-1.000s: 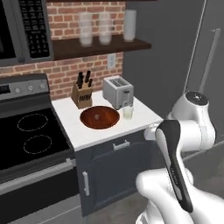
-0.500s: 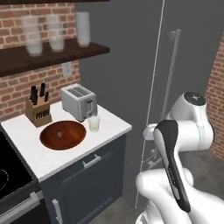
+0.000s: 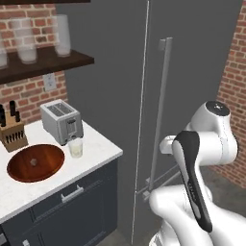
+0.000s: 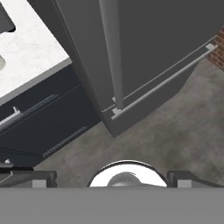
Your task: Grab a lemon wedge from the fridge and one ice cube from the ice bowl, and put them in the glass of lemonade.
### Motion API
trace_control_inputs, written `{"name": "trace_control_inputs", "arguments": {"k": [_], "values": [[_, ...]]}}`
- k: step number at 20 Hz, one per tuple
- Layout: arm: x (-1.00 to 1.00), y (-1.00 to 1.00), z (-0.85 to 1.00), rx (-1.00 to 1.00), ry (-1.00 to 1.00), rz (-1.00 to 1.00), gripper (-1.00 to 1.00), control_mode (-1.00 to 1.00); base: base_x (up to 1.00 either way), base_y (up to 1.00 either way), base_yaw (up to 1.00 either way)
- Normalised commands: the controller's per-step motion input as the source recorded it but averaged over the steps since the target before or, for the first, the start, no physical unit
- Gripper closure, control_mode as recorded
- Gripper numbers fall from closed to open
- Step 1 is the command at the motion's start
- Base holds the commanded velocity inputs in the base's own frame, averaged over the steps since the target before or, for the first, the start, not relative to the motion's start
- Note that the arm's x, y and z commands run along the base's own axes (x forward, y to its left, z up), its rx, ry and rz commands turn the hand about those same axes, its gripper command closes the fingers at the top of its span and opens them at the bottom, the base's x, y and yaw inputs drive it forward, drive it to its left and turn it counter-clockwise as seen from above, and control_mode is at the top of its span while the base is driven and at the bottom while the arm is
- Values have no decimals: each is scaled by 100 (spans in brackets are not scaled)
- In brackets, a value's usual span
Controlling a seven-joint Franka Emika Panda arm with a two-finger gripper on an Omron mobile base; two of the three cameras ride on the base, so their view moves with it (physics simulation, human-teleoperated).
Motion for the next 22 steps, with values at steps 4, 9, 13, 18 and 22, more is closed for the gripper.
{"name": "trace_control_inputs", "arguments": {"k": [4, 9, 13, 18, 22], "values": [[0, 0, 0, 0, 0, 0, -100, 100, -4, 0, -2], [0, 0, 0, 0, 0, 0, -100, 100, 2, 27, -22], [0, 0, 0, 0, 0, 0, -100, 100, 36, 41, -33], [0, 0, 0, 0, 0, 0, -100, 100, 17, 34, -17], [0, 0, 0, 0, 0, 0, -100, 100, 3, 2, -3]]}}
